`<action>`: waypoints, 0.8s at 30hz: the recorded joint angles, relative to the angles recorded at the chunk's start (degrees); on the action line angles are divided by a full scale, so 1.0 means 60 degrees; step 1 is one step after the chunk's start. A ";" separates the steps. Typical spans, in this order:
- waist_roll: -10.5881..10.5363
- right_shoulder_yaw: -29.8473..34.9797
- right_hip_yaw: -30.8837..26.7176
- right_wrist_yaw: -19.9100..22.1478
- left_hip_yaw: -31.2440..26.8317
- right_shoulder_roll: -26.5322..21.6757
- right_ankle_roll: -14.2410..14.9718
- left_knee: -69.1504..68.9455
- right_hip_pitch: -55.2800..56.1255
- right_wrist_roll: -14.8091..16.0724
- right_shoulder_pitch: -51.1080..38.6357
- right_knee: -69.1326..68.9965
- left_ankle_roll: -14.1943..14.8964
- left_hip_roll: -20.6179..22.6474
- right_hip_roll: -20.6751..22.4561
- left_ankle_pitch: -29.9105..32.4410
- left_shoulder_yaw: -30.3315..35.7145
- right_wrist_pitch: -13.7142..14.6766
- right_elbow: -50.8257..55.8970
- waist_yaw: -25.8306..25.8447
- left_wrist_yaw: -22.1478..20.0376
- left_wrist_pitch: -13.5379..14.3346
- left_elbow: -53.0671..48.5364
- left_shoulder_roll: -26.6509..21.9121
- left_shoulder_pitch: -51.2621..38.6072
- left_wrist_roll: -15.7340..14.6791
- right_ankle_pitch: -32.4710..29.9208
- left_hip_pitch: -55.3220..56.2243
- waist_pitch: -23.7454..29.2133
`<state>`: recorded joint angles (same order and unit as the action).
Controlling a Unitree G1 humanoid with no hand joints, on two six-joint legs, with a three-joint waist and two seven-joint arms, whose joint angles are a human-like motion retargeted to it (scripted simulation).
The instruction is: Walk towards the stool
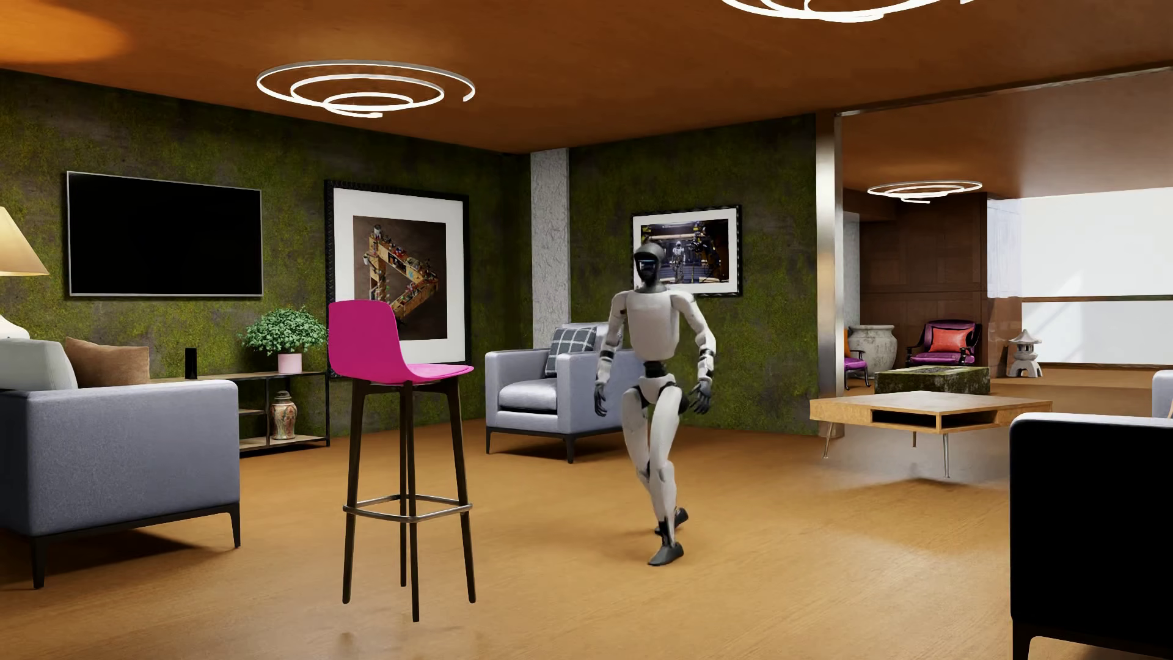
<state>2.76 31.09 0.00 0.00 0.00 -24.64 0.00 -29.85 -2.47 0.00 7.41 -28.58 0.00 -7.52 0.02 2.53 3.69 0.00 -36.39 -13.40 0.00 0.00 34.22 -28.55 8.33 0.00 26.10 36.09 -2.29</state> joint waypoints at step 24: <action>-0.0174 -0.0310 0.0000 0.0000 0.0000 0.0589 0.0000 -0.0558 0.5186 0.0000 0.2157 -0.0046 0.0000 0.0551 -0.1001 -0.4251 0.2724 0.0000 -0.1392 0.3113 0.0000 0.0000 0.3192 0.0440 0.1183 0.0000 -0.5813 -0.7296 0.0248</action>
<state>1.72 29.23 0.00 0.00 0.00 -21.10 0.00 -33.20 28.64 0.00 20.35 -28.86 0.00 -4.22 -5.99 -22.98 20.04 0.00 -44.75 5.28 0.00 0.00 53.37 -25.91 15.43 0.00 -8.78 -7.69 -0.81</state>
